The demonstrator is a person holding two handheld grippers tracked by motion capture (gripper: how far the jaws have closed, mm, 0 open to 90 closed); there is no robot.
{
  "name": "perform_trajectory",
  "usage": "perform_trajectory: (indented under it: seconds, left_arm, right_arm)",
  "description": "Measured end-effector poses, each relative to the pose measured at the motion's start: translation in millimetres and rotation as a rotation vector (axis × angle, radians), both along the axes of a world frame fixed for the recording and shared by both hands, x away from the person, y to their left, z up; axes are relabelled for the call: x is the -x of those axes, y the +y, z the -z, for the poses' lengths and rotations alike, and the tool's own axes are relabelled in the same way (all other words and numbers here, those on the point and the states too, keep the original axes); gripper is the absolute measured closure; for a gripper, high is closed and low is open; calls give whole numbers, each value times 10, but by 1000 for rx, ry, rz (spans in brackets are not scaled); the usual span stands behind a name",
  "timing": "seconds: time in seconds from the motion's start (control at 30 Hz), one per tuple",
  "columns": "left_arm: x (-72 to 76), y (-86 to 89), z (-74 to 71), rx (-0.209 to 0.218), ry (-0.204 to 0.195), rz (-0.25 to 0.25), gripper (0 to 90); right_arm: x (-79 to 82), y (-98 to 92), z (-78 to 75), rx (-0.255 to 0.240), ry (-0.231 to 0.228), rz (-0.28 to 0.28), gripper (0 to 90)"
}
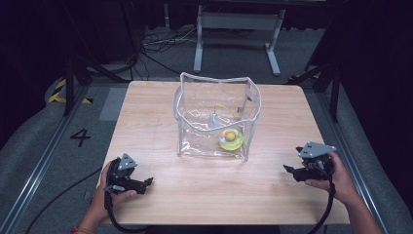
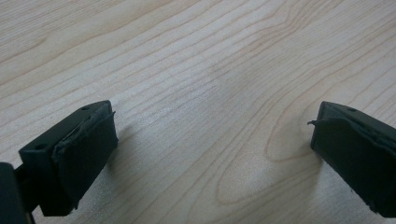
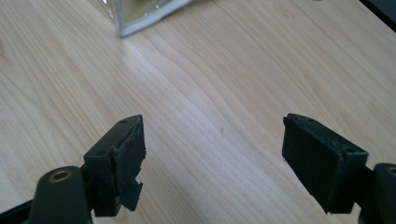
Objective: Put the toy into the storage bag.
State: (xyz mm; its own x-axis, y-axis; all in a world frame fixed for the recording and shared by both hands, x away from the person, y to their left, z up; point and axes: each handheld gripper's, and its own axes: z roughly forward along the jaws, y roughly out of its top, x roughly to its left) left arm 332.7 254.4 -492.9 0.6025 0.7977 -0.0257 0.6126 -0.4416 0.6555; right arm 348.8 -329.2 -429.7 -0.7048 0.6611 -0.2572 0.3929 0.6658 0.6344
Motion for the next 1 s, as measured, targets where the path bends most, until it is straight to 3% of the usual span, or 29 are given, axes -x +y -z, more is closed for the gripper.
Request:
perform_trajectory:
  seconds: [0.17,0.23,0.3,0.43,0.5,0.57,0.63,1.0]
  left_arm:
    - [2,0,-1,0,3,-1,7]
    - [0,0,-1,0,1,0,7]
    - [1,0,-1,0,3,-1,7]
    - [2,0,-1,0,4,-1,7]
    - [2,0,-1,1,3,-2,7]
    - [2,0,0,0,3,-1,7]
    - [2,0,0,1,2,-1,8]
    - [2,1,-2,-2,1,-1,8]
  right_arm:
    - [80,-138,248,-57,27,20,195]
    - [105,-202,324,-69,18,45,179]
    - [127,-280,396,-129,33,80,180]
    - [181,-370,520,-143,23,147,179]
    - [202,-388,596,-153,47,172,159]
    - [211,-440,663,-241,58,198,150]
    - [197,-471,668,-263,88,216,148]
    - [199,-470,669,-270,100,237,143]
